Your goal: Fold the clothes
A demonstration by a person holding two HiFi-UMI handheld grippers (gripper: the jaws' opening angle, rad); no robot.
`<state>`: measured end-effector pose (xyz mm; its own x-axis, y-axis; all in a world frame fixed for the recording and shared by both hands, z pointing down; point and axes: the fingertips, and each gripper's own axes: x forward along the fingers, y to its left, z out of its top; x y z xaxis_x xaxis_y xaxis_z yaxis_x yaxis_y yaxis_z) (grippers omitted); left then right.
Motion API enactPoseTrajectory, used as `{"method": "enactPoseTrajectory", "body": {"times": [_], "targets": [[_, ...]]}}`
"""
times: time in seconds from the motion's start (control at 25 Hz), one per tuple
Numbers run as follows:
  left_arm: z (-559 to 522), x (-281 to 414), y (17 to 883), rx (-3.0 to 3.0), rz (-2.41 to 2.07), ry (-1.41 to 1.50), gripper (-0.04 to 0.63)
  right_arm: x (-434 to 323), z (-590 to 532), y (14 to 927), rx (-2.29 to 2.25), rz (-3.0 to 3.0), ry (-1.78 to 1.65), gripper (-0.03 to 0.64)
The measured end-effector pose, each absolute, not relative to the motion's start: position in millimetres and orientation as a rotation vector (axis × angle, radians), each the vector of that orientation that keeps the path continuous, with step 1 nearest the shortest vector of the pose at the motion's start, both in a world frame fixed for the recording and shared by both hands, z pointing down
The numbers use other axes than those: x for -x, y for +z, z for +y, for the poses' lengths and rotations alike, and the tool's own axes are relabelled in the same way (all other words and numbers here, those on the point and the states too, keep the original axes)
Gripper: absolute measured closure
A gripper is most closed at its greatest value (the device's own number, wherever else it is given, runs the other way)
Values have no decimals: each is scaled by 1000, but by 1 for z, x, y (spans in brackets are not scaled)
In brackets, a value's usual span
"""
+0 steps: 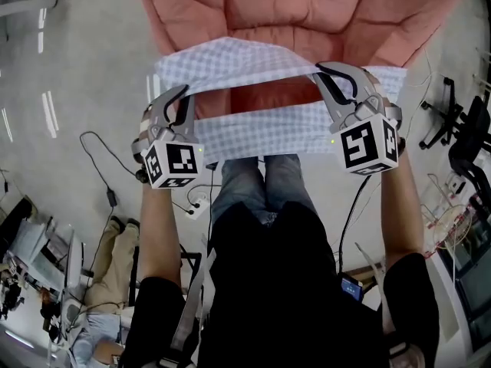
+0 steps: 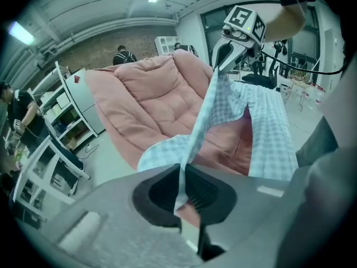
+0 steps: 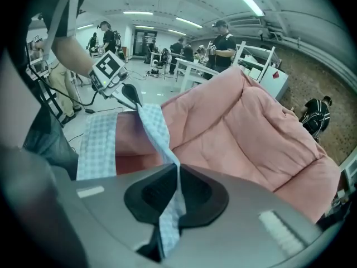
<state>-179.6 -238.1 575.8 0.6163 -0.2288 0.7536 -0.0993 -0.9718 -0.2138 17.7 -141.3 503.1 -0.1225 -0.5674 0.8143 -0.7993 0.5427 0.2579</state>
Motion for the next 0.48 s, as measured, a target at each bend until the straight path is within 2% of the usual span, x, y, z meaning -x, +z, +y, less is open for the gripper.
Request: {"method": "enactPoseTrajectory", "body": {"times": [0.48], "targets": [[-257, 230, 524, 2629, 246, -1323, 581, 19, -105, 487, -1096, -1793, 332, 603]]}}
